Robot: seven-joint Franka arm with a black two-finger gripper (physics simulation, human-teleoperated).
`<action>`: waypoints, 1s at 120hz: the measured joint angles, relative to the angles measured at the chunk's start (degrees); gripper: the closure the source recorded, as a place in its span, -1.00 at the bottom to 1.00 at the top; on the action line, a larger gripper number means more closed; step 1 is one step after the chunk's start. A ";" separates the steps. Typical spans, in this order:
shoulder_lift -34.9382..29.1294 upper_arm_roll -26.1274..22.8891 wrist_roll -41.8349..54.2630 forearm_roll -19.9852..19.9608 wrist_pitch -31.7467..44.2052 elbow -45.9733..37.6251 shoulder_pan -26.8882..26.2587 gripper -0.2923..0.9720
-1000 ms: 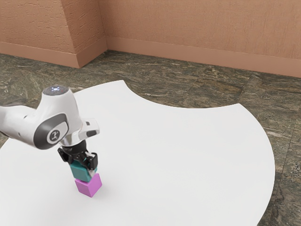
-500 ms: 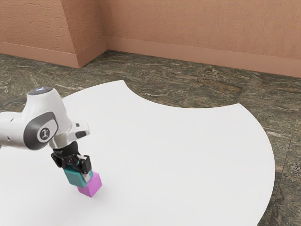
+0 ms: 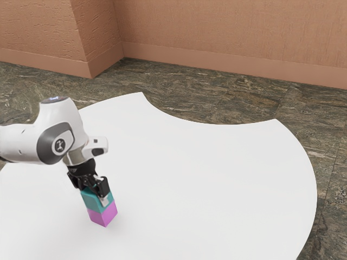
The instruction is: Pick up the blue block with one arm, and put the blue block on the pink block with one arm
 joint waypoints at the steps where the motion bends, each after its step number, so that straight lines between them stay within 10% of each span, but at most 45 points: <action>1: 0.07 0.00 0.09 0.01 -0.01 0.08 0.01 -0.05; 120: 1.07 -5.11 -5.17 5.66 0.18 1.89 5.01 -0.05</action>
